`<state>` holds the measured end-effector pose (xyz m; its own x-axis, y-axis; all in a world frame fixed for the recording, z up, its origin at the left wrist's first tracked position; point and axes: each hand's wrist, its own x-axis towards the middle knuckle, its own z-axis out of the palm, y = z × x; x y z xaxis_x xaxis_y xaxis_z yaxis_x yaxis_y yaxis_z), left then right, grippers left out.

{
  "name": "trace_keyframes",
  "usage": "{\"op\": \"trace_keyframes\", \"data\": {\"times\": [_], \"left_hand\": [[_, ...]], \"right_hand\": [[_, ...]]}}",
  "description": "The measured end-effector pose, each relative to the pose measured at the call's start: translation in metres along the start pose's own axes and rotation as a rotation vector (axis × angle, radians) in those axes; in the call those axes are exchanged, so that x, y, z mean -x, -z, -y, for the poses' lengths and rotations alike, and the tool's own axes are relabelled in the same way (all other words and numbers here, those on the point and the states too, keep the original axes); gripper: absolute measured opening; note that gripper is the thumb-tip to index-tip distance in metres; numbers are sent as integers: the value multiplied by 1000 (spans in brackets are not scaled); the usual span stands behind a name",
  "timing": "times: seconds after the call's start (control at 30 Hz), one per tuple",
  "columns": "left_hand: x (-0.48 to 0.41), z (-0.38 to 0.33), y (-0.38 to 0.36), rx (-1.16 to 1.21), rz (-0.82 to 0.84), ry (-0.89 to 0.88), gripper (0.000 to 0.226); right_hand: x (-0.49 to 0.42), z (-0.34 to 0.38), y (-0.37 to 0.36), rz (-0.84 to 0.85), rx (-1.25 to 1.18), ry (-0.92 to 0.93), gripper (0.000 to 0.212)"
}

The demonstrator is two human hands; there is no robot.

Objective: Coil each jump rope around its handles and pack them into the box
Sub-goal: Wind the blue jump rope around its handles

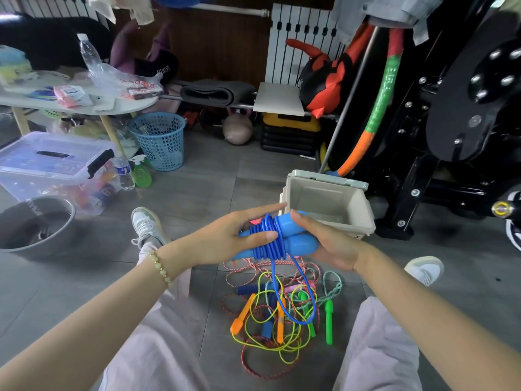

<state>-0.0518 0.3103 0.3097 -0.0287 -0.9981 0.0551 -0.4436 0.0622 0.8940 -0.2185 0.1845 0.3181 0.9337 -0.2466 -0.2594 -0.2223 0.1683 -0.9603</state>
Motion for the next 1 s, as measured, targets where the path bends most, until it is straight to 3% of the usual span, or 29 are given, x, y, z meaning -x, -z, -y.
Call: {"op": "trace_keyframes", "data": {"times": [0.17, 0.4, 0.47, 0.6, 0.73, 0.9, 1.0], "left_hand": [[-3, -5, -2, 46, -43, 28, 35], [-10, 15, -3, 8, -198, 149, 45], [-15, 16, -1, 11, -280, 182, 37], [-27, 19, 0, -47, -425, 221, 35], [-38, 21, 6, -47, -538, 280, 35], [-46, 26, 11, -48, -560, 332, 35], [-49, 29, 8, -76, -585, 363, 36]], "right_hand": [[-4, -11, 4, 23, -154, 10, 83], [-11, -25, 5, -32, -296, 59, 82], [-13, -29, 4, -17, -335, 55, 81], [-19, -33, -11, -161, -79, 56, 41], [-31, -27, -20, -347, 85, 3, 31], [-32, -13, -22, -425, 306, -74, 25], [-29, -2, -24, -454, 581, -36, 6]]}}
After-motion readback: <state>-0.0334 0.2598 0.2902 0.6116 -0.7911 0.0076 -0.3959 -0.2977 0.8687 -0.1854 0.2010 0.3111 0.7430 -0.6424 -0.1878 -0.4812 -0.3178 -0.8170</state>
